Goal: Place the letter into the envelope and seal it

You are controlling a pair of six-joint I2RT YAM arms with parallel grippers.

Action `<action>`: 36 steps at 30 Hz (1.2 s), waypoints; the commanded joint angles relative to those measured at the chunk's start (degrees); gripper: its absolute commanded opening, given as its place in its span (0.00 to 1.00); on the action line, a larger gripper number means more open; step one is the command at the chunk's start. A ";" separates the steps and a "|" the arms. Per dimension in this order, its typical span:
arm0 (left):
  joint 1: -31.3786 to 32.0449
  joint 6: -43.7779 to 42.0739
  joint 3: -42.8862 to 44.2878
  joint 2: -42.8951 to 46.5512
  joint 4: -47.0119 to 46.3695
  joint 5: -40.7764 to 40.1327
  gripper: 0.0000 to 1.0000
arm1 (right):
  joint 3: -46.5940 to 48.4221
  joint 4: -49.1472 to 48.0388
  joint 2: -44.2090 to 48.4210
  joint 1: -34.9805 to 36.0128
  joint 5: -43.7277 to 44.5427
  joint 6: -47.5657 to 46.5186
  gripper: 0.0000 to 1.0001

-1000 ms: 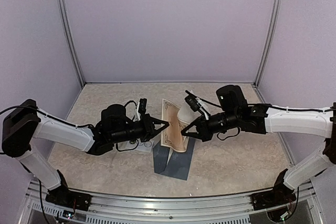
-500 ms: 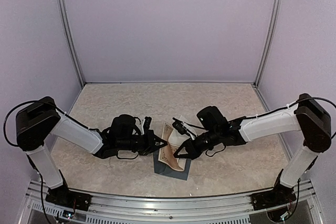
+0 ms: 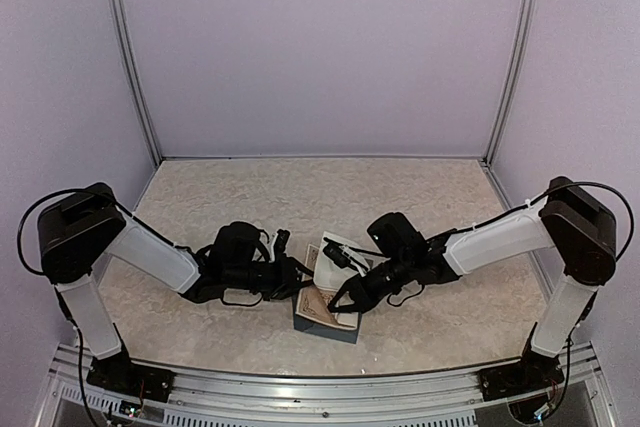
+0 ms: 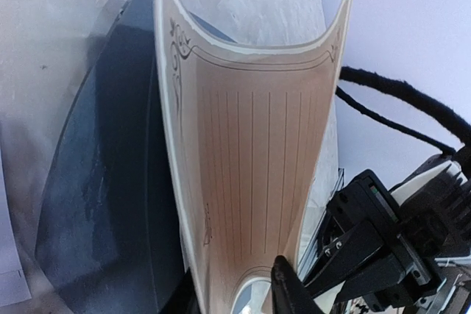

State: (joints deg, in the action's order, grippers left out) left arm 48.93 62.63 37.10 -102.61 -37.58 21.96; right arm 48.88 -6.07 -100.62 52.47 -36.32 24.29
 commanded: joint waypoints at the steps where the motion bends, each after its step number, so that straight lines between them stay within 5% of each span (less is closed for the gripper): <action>1: -0.59 -0.08 -0.97 0.51 -1.21 0.64 0.37 | -0.63 -1.26 -0.51 0.79 -0.51 0.40 0.00; 4: -0.59 -0.03 -0.98 0.82 -1.52 0.71 0.47 | -0.54 -1.30 -0.84 0.79 -0.64 0.27 0.00; 21: -0.94 2.86 -4.08 4.39 -6.76 -0.21 0.63 | -0.34 -0.53 -1.71 0.79 -0.47 -0.02 0.00; 28: -0.76 3.05 -1.97 0.32 -6.40 2.33 0.62 | -0.19 -0.35 -1.69 0.88 -0.62 -0.26 0.00; 36: -0.40 1.71 0.65 -1.74 -2.83 2.31 0.51 | 1.66 2.08 -2.95 2.23 -0.64 -2.35 0.00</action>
State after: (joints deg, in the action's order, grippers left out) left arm 48.29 65.69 35.57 -103.24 -42.28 23.68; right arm 49.04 -6.00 -101.75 53.30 -36.45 23.44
